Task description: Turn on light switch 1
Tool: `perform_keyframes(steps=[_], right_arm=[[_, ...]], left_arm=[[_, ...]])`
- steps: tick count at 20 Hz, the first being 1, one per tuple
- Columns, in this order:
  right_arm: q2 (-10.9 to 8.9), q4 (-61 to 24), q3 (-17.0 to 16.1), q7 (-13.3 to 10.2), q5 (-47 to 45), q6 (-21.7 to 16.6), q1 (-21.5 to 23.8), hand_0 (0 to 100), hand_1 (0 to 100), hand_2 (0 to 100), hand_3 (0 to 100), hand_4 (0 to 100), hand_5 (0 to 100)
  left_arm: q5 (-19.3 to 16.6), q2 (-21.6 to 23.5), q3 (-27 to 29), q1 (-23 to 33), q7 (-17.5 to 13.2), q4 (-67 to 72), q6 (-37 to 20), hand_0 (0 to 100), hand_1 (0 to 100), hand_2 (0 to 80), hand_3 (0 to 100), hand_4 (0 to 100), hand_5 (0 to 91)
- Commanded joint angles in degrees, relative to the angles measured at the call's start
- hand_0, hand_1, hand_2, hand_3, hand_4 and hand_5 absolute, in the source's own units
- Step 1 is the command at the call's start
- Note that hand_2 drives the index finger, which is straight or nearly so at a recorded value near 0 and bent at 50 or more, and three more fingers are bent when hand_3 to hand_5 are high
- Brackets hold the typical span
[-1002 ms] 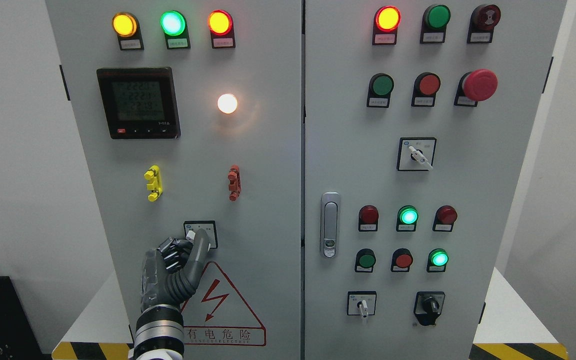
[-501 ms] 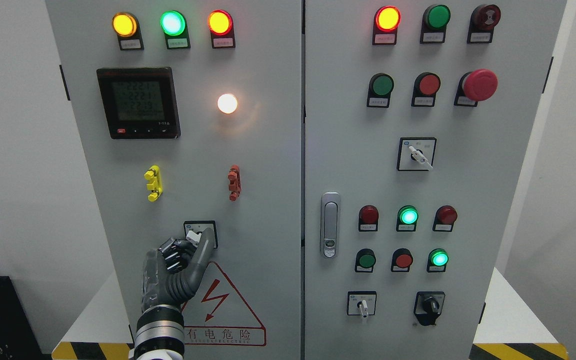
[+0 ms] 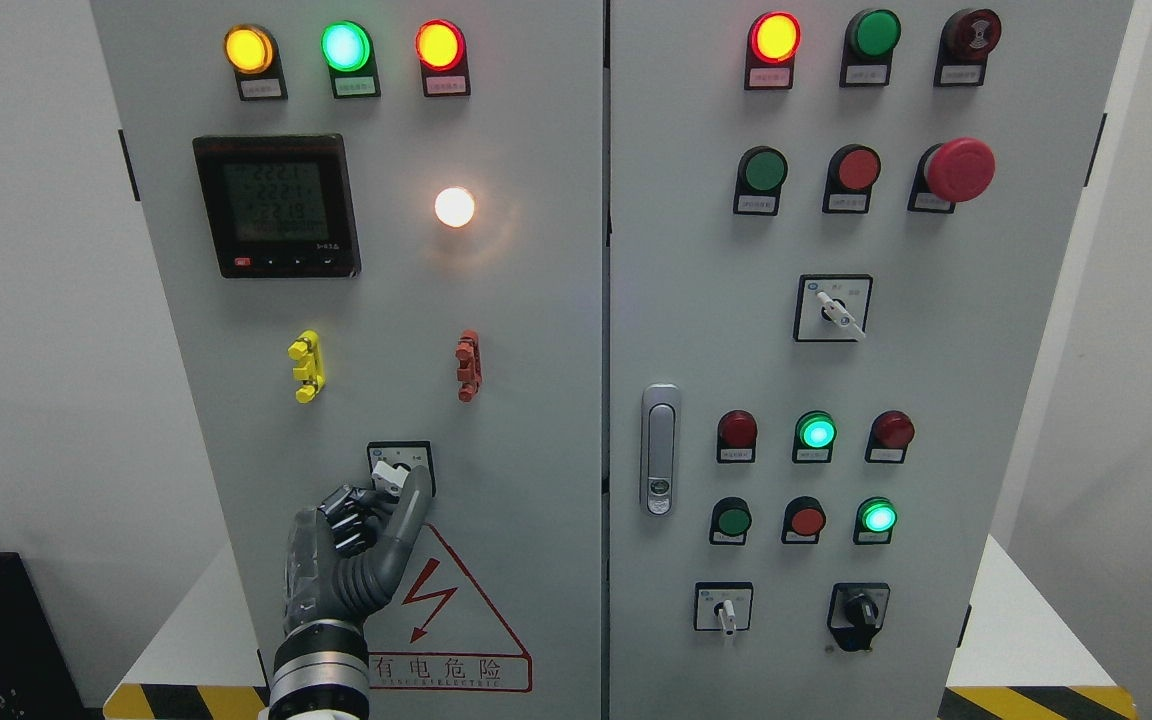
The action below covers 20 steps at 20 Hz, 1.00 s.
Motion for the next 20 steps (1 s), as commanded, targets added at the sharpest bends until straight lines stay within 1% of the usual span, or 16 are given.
perform_keyframes(steps=[1,3,9,13,15,17,20], right_arm=[[0.0,0.0,0.0,0.01,-1.41,-0.05,0.0,0,0,0,0,0,0],[0.0,0.0,0.0,0.01,-1.41,0.04,0.0,0,0,0,0,0,0],[0.0,0.0,0.0,0.01,-1.41,0.04,0.0,0,0,0,0,0,0],[0.0,0.0,0.0,0.01,-1.41,0.03,0.0,0,0,0,0,0,0],[0.0,0.0,0.0,0.01,-1.41,0.03,0.0,0,0,0,0,0,0],[0.0,0.0,0.0,0.01,-1.41,0.04,0.0,0,0,0,0,0,0],[0.0,0.0,0.0,0.01,-1.41,0.04,0.0,0,0,0,0,0,0]], left_arm=[[0.1,0.18,-0.13,1.45,-0.2,-2.39,-0.13,9,50,66.9,99,98,86.0],[0.1,0.27,-0.22,1.71,-0.2,-3.27,-0.04,9,50,67.1,99,98,86.1],[0.1,0.62,-0.22,5.4,-0.2,-6.43,-0.22,9,50,68.8,100,99,86.1],[0.01,0.88,0.04,7.6,-0.29,-6.79,-1.45,10,51,70.9,100,100,86.2],[0.01,1.15,0.13,9.44,-0.46,-6.7,-4.16,11,51,72.9,100,100,86.2],[0.1,1.41,0.13,12.34,-1.25,-6.61,-7.93,13,50,73.4,100,100,86.6],[0.19,2.29,0.3,19.36,-4.67,-6.18,-15.75,13,49,72.3,100,100,86.0]])
